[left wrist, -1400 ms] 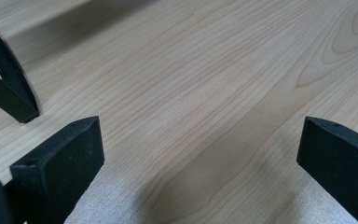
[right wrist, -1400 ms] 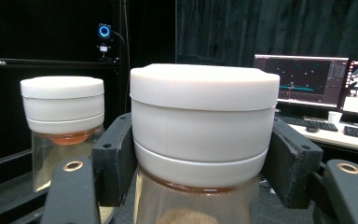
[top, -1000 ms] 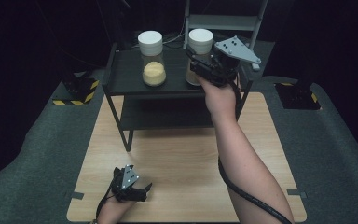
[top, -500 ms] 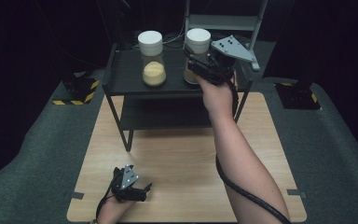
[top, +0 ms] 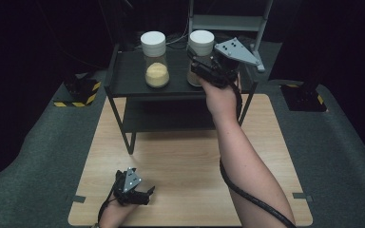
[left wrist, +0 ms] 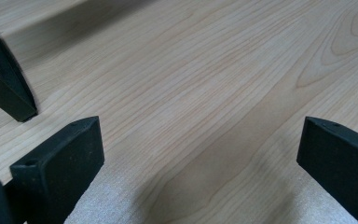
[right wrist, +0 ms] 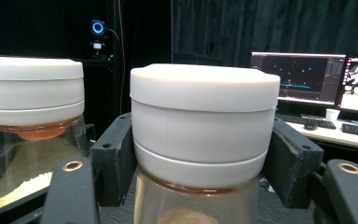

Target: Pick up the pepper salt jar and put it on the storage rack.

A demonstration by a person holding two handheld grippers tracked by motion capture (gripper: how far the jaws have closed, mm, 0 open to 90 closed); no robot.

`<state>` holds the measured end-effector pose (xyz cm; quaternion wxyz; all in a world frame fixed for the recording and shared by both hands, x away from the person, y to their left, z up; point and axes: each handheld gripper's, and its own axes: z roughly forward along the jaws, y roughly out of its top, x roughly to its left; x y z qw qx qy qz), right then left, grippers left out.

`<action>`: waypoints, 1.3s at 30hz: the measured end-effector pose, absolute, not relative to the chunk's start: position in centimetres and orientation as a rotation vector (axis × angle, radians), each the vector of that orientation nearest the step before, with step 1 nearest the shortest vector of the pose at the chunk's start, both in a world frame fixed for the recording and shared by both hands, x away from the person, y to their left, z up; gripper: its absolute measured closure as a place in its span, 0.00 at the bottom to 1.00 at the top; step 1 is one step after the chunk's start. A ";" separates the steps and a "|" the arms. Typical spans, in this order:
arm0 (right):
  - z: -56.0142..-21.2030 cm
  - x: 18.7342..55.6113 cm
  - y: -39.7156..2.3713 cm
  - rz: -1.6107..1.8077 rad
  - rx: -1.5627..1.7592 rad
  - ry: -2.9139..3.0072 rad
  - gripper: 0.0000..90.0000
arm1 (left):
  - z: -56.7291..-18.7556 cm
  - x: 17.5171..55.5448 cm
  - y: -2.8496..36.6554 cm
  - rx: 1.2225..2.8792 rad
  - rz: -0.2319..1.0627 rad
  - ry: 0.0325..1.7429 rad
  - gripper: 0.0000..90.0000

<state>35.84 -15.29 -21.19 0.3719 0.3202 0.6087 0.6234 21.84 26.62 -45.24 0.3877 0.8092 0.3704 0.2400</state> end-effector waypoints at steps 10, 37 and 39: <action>-21.2 35.7 -15.2 1.595 0.825 1.561 0.37 | -45.2 21.8 26.6 2.062 0.612 0.940 0.01; -20.2 34.7 -14.8 1.565 0.845 1.583 0.10 | -45.2 21.9 26.6 2.065 0.611 0.941 0.01; -20.3 34.6 -14.9 1.567 0.843 1.581 0.07 | -45.2 21.9 26.6 2.063 0.610 0.943 0.01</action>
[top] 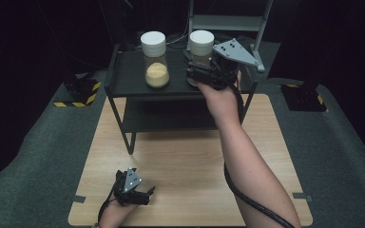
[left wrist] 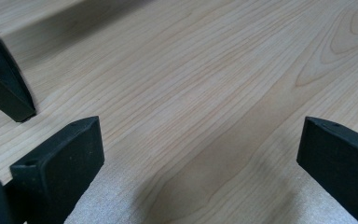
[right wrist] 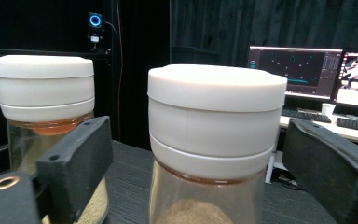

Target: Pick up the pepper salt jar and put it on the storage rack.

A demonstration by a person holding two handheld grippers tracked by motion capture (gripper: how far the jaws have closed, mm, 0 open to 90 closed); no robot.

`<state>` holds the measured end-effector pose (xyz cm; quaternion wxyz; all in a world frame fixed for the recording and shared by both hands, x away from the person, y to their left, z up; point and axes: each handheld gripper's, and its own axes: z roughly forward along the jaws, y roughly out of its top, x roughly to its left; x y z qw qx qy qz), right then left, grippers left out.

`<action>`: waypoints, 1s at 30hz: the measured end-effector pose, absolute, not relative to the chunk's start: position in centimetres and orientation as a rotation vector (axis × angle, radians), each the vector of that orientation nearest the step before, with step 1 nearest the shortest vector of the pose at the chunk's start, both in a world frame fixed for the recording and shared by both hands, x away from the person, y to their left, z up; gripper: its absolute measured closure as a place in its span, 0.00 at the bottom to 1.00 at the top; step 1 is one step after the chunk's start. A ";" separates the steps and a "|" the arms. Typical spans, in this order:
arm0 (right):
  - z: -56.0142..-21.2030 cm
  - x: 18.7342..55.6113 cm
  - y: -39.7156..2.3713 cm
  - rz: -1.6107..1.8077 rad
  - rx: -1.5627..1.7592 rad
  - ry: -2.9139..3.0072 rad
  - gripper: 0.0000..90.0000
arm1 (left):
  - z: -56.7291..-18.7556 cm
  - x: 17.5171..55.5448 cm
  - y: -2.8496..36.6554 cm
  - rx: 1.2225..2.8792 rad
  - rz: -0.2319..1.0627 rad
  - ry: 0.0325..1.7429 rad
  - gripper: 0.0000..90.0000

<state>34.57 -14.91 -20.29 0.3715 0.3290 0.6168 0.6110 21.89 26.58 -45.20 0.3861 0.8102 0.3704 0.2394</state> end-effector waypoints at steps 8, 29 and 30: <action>-20.4 33.6 -15.8 1.575 0.811 1.595 0.00 | -45.1 21.9 26.6 2.066 0.608 0.946 0.01; -22.4 30.0 -17.8 1.590 0.745 1.611 0.00 | -45.2 21.9 26.4 2.074 0.617 0.940 0.01; -22.5 29.8 -18.0 1.594 0.745 1.612 0.00 | -45.1 21.9 26.3 2.075 0.617 0.940 0.01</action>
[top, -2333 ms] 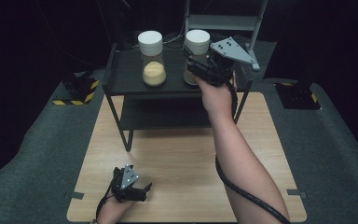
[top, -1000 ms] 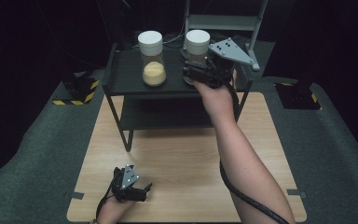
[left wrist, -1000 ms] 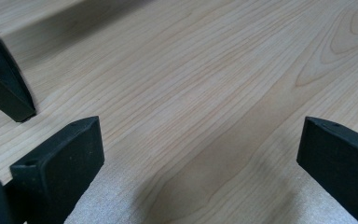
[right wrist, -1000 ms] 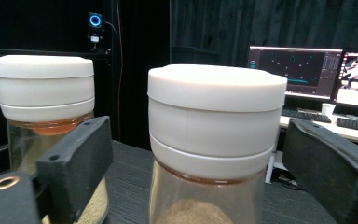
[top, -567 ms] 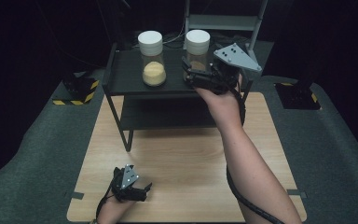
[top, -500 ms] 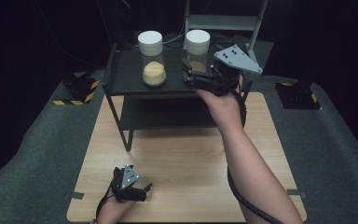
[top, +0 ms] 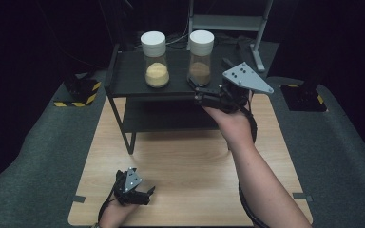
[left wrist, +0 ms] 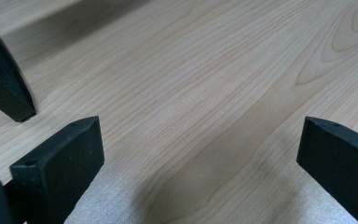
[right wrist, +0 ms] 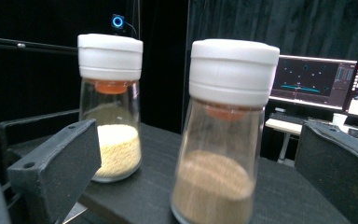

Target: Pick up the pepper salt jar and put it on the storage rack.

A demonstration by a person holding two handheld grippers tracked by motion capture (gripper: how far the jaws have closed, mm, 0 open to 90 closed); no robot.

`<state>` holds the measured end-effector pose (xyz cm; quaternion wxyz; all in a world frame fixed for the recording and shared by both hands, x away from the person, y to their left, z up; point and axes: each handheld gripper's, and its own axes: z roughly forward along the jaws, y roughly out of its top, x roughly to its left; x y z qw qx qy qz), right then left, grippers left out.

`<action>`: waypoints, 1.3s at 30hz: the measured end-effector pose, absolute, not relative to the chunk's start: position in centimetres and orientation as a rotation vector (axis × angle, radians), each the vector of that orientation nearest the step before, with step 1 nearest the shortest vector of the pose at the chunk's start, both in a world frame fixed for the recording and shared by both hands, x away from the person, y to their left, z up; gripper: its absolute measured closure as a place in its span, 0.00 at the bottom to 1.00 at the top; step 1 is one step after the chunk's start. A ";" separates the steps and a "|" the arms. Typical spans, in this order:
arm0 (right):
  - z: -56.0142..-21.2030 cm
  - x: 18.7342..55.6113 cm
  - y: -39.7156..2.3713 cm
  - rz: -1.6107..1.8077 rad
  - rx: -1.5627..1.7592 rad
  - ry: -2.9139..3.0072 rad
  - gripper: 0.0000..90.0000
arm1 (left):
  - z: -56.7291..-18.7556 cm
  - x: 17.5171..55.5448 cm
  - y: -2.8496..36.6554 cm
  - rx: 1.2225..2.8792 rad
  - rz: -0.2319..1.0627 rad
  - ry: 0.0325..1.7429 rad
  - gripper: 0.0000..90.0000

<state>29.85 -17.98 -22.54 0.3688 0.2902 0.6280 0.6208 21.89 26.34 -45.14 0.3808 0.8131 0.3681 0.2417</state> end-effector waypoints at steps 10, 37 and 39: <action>-24.2 28.0 -19.1 1.599 0.698 1.623 0.00 | -45.1 21.9 26.2 2.078 0.623 0.941 0.01; -32.4 24.4 -21.9 1.479 0.683 1.772 0.00 | -45.2 21.6 25.7 2.089 0.650 0.941 0.01; -33.1 24.1 -22.2 1.472 0.696 1.783 0.00 | -45.2 21.5 25.7 2.087 0.655 0.940 0.01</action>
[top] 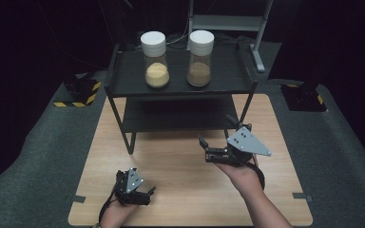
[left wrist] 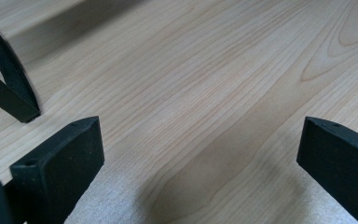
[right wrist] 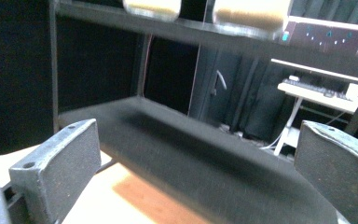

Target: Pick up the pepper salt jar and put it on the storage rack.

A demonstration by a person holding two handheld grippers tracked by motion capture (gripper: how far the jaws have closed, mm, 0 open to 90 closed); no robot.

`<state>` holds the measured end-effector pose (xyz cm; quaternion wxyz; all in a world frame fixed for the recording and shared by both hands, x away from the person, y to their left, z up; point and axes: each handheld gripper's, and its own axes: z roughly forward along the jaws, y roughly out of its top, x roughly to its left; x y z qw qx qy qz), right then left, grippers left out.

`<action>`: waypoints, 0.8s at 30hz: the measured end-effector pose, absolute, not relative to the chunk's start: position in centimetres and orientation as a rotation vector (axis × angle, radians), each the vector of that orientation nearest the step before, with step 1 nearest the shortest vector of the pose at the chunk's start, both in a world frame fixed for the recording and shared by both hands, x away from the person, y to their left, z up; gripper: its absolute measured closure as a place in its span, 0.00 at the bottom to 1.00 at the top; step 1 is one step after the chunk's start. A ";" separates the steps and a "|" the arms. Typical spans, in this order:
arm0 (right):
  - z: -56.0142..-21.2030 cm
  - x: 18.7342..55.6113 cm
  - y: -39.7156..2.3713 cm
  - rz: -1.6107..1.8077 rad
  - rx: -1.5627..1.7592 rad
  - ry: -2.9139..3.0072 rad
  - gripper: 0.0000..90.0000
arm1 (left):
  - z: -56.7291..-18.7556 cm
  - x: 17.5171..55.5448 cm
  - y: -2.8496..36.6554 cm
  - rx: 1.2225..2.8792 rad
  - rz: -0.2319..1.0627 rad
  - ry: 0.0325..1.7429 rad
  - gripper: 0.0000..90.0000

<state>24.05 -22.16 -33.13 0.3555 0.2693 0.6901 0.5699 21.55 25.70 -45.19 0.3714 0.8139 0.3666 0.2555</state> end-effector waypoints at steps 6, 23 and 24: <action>-35.4 23.1 -23.0 1.448 0.699 1.824 0.00 | -45.2 21.5 25.8 2.084 0.657 0.940 0.01; -40.8 22.3 -23.6 1.302 0.726 1.940 0.00 | -45.3 21.3 25.6 2.089 0.669 0.926 0.01; -41.1 22.3 -23.6 1.296 0.734 1.947 0.00 | -45.2 21.4 25.6 2.090 0.669 0.925 0.01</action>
